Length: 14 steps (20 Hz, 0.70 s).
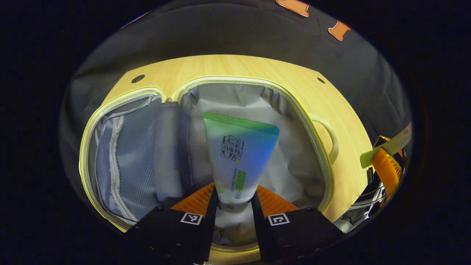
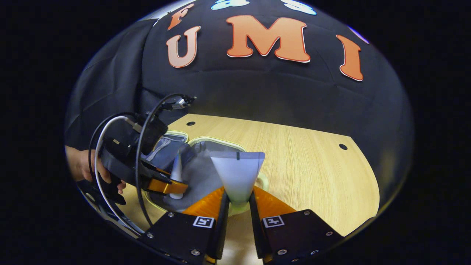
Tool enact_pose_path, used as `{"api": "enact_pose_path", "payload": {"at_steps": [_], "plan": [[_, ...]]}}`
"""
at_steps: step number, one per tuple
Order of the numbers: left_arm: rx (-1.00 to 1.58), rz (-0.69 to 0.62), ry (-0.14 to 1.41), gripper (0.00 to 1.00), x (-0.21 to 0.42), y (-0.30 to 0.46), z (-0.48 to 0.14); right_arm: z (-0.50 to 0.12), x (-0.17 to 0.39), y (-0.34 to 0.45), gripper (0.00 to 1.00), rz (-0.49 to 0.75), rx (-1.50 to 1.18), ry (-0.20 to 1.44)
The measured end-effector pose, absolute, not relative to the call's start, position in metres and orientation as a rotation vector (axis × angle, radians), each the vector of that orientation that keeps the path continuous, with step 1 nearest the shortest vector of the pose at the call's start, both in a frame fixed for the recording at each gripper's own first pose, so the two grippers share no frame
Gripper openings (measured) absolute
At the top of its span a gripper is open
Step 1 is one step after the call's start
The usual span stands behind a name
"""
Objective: First open the suitcase, pack the skin care products into it, and then close the suitcase.
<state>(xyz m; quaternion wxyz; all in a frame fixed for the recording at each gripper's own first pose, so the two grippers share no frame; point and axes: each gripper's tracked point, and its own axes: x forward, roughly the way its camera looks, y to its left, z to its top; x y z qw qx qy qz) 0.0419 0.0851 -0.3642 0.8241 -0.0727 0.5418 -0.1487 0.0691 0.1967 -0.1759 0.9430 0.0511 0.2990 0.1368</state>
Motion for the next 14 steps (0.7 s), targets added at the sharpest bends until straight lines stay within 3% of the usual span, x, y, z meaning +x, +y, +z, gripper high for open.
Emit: {"api": "enact_pose_path", "payload": {"at_steps": [5,9,12,14], "plan": [[-0.160,-0.300,1.222,0.51,0.047,0.077,-0.374,-0.183,0.076,0.204,0.34,0.248,0.098,0.641],[-0.228,-0.332,1.184,0.59,0.046,0.072,-0.362,-0.189,0.079,0.205,0.34,0.240,0.096,0.664],[-0.275,-0.331,1.107,0.76,0.041,0.087,-0.336,-0.192,0.087,0.212,0.34,0.251,0.102,0.690],[-0.299,-0.310,1.041,0.78,0.042,0.101,-0.317,-0.198,0.092,0.221,0.34,0.262,0.099,0.714]]}}
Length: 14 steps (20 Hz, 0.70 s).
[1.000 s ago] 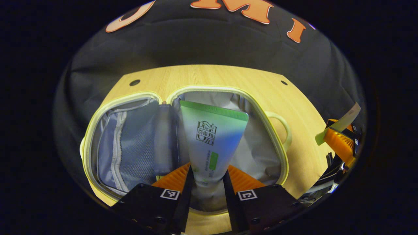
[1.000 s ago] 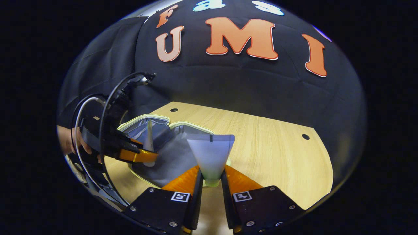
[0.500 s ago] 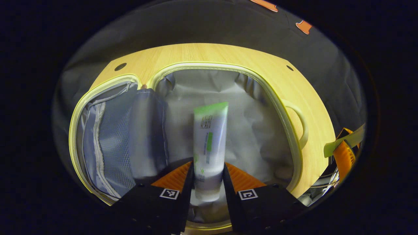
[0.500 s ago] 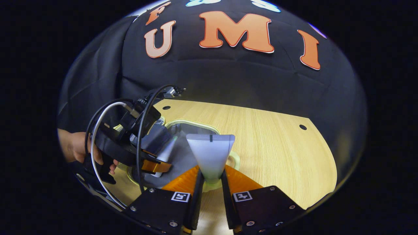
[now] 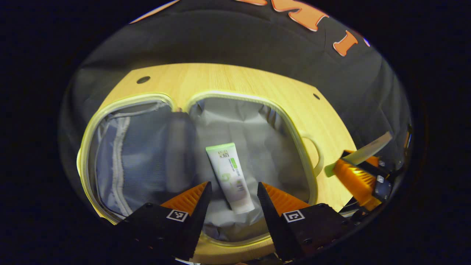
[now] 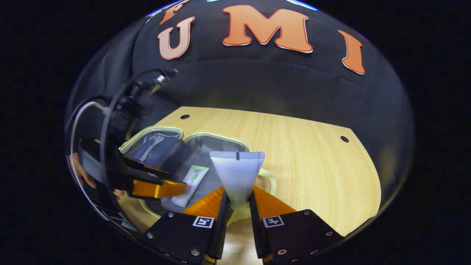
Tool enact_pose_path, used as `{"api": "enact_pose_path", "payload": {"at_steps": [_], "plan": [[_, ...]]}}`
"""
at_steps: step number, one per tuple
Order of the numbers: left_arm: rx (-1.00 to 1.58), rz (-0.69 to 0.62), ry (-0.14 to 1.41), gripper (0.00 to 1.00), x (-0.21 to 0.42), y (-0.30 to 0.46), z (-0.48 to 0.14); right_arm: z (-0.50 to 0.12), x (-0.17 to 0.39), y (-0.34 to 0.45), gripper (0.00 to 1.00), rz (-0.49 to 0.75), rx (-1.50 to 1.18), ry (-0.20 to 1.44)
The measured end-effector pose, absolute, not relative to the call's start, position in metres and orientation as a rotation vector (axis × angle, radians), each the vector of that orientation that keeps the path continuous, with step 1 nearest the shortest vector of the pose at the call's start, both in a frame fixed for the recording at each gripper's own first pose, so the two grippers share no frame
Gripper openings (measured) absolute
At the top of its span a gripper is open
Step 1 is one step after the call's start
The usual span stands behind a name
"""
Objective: First open the suitcase, pack the skin care products into it, and then close the suitcase.
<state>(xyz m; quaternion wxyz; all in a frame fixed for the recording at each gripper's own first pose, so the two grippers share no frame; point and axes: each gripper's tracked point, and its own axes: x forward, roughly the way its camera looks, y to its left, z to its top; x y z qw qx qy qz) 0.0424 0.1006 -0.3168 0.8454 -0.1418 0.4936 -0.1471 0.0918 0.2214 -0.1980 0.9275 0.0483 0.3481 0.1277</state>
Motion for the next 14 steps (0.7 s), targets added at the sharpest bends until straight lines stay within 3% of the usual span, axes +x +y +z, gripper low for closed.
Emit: {"api": "enact_pose_path", "payload": {"at_steps": [3,6,7,14], "plan": [[-0.303,-0.240,0.934,0.87,0.053,0.143,-0.291,-0.211,0.095,0.242,0.34,0.292,0.111,0.758],[-0.308,-0.160,0.855,0.88,0.055,0.199,-0.260,-0.230,0.096,0.262,0.34,0.312,0.135,0.810],[-0.306,-0.128,0.839,0.94,0.053,0.220,-0.250,-0.236,0.094,0.269,0.34,0.317,0.137,0.830],[-0.300,0.112,0.805,0.91,0.029,0.366,-0.212,-0.269,0.097,0.287,0.34,0.300,0.156,0.984]]}}
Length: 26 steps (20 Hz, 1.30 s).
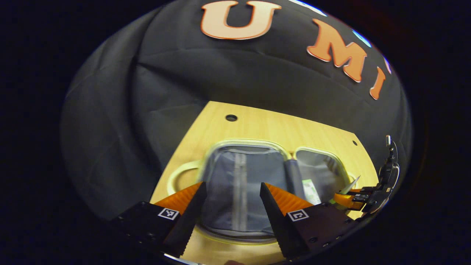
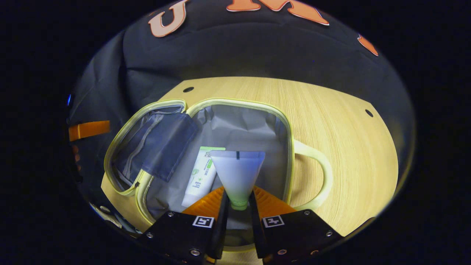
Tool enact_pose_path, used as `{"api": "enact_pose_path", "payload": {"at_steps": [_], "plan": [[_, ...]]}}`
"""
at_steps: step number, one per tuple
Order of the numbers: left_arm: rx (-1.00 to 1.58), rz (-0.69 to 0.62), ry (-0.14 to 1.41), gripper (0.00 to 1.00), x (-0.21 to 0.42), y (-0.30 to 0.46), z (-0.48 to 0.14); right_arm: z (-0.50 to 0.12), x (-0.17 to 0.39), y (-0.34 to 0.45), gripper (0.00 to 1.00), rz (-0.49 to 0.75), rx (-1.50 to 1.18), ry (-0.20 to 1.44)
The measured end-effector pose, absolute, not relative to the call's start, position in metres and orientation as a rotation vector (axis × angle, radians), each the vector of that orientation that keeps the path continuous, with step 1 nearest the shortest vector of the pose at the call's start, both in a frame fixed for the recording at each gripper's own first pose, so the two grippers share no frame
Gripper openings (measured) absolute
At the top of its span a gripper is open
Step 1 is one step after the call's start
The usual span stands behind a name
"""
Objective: First open the suitcase, pack the skin care products into it, and then close the suitcase.
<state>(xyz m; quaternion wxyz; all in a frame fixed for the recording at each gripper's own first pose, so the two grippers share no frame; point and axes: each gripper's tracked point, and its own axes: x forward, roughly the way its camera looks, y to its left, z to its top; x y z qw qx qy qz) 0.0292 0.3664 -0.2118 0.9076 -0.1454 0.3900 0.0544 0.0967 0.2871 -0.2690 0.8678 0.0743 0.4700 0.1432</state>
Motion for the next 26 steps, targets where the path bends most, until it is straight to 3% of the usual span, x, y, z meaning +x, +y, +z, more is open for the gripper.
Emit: {"api": "enact_pose_path", "payload": {"at_steps": [1,2,8,14,15,21,24,26], "plan": [[-0.315,0.139,0.805,0.91,0.026,0.383,-0.213,-0.276,0.096,0.291,0.29,0.294,0.153,1.001],[-0.333,0.167,0.807,0.91,0.020,0.397,-0.218,-0.280,0.098,0.290,0.34,0.279,0.147,1.013],[-0.564,0.233,0.776,0.93,0.008,0.443,-0.252,-0.277,0.098,0.289,0.40,0.270,0.158,1.013],[-0.765,0.266,0.717,0.93,0.020,0.455,-0.267,-0.252,0.106,0.277,0.58,0.243,0.195,0.927],[-0.818,0.278,0.707,0.93,0.021,0.459,-0.269,-0.247,0.107,0.274,0.69,0.238,0.202,0.910],[-1.092,0.341,0.714,0.93,0.015,0.483,-0.311,-0.209,0.109,0.250,0.81,0.202,0.235,0.815],[-1.250,0.244,0.758,0.92,0.019,0.461,-0.334,-0.189,0.111,0.234,0.84,0.180,0.244,0.772],[-1.314,0.218,0.739,0.68,0.024,0.455,-0.337,-0.179,0.110,0.222,0.85,0.160,0.249,0.749]]}}
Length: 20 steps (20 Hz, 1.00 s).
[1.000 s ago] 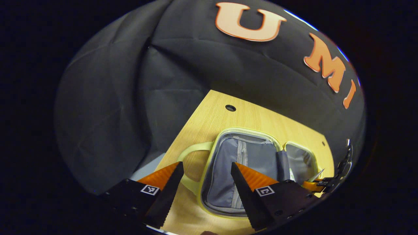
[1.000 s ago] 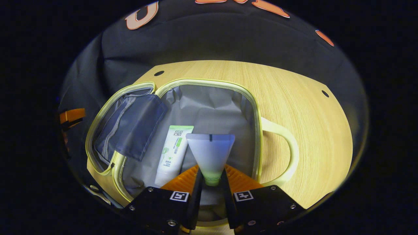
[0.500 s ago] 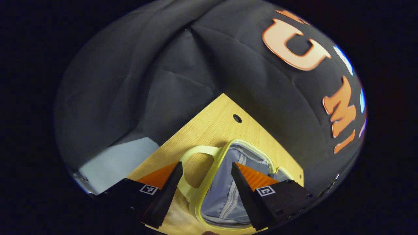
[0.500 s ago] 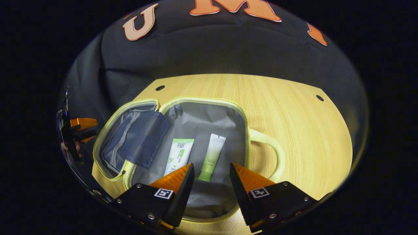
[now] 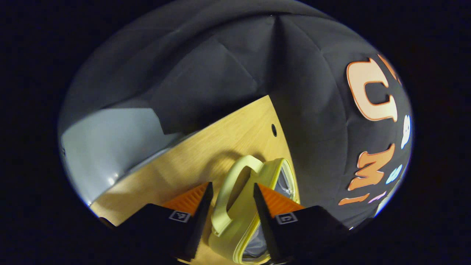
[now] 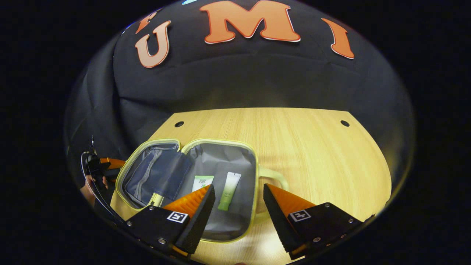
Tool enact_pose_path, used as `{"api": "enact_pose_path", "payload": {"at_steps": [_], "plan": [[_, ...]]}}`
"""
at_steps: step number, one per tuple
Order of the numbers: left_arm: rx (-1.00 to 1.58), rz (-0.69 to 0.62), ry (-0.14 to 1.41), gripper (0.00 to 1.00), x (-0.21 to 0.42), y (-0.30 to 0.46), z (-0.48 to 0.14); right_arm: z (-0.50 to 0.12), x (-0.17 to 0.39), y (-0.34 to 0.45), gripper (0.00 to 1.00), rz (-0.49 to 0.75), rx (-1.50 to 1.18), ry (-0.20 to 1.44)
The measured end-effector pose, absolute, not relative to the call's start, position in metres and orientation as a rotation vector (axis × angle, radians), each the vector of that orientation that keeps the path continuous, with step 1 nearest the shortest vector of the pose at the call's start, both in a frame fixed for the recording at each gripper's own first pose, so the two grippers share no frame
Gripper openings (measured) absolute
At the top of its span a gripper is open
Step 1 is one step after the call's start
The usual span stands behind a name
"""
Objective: First open the suitcase, pack the skin care products into it, and then close the suitcase.
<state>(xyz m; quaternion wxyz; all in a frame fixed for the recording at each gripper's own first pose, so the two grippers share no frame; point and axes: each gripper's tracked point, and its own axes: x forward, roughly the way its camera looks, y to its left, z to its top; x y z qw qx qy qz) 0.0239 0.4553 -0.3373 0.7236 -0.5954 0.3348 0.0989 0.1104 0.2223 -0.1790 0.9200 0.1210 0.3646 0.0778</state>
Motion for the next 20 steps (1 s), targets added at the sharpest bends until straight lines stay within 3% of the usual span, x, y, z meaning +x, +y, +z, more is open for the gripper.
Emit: {"api": "enact_pose_path", "payload": {"at_steps": [3,5,6,7,8,12,20], "plan": [[-1.394,0.209,0.713,0.24,0.021,0.455,-0.346,-0.172,0.106,0.206,0.86,0.122,0.257,0.743],[-1.465,0.162,0.639,0.23,0.024,0.454,-0.327,-0.161,0.108,0.200,0.86,0.102,0.285,0.715],[-1.470,0.137,0.605,0.17,0.022,0.455,-0.317,-0.156,0.109,0.199,0.86,0.100,0.298,0.703],[-1.454,0.111,0.567,0.17,0.025,0.458,-0.305,-0.153,0.111,0.195,0.86,0.097,0.304,0.692],[-1.424,0.082,0.525,0.23,0.027,0.460,-0.292,-0.149,0.114,0.191,0.86,0.091,0.299,0.683],[-1.300,-0.049,0.394,0.22,0.037,0.457,-0.213,-0.137,0.120,0.182,0.86,0.088,0.292,0.656],[-1.151,-0.264,0.277,0.22,0.061,0.391,-0.071,-0.119,0.128,0.167,0.86,0.135,0.286,0.605]]}}
